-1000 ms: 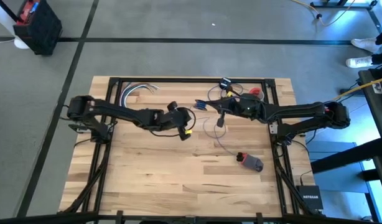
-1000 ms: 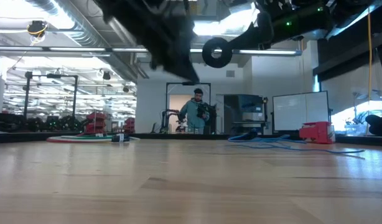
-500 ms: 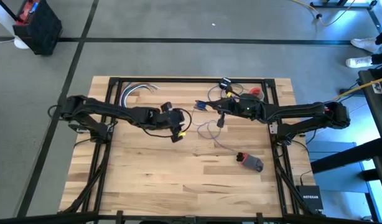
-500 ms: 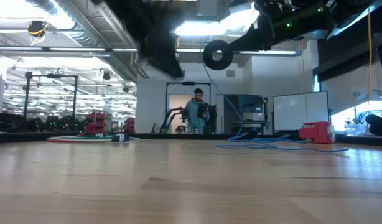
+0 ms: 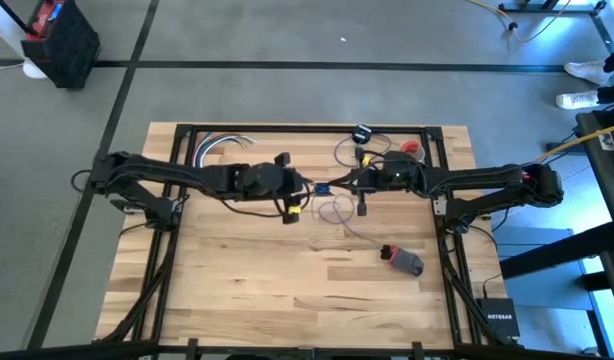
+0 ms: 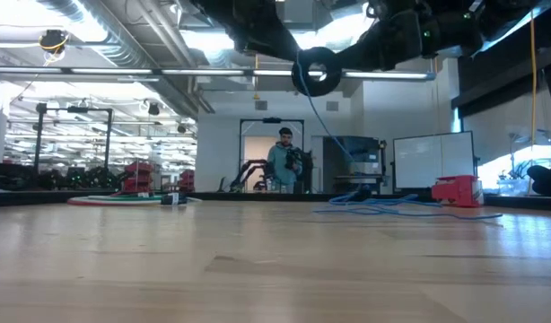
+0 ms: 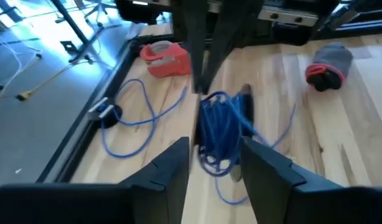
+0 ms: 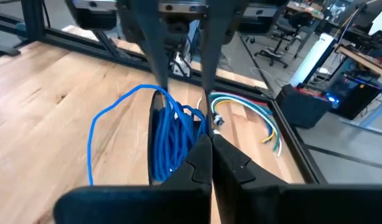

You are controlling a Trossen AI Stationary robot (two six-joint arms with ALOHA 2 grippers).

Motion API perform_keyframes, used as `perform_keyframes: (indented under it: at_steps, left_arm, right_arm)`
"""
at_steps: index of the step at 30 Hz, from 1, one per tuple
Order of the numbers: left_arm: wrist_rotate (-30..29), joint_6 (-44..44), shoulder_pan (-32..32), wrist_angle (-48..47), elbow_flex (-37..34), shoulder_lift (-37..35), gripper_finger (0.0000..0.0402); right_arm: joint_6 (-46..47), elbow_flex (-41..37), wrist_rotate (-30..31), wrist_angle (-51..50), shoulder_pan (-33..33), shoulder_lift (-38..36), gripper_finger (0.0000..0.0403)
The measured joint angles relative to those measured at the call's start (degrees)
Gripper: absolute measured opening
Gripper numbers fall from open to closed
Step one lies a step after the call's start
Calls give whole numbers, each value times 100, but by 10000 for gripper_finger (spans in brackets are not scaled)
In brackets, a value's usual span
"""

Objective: Coil cords
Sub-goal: Coil the blue wire onto the spool

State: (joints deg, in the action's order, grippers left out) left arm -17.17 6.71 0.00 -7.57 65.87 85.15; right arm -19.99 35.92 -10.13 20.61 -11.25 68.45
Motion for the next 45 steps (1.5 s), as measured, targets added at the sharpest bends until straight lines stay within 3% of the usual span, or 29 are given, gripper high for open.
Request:
perform_keyframes:
  at_steps: [12, 20, 30, 35, 39, 41, 45]
  left_arm:
    - [4, 113, 71, 128, 2, 371, 101]
    - [-17, 442, -10, 142, 2, 380, 8]
    - [-11, 510, -8, 168, 2, 386, 3]
    - [-293, 539, -6, 138, 2, 372, 2]
    - [-652, 397, -8, 184, 0, 332, 2]
    - [-806, 301, 15, 435, -2, 323, 2]
    - [-930, -42, 77, 927, -2, 321, 2]
  right_arm:
    - [-166, -2, -254, -115, -4, 6, 1]
    - [-153, -2, -294, -124, 2, 6, 10]
    - [137, 35, -203, -162, 2, -7, 56]
    - [279, 875, 799, -2430, 7, -596, 88]
    - [805, 1461, 944, -4333, 131, -920, 120]
    - [1109, 1364, 864, -4417, 309, -1031, 130]
    - [1484, 504, 1081, -3306, 950, -984, 135]
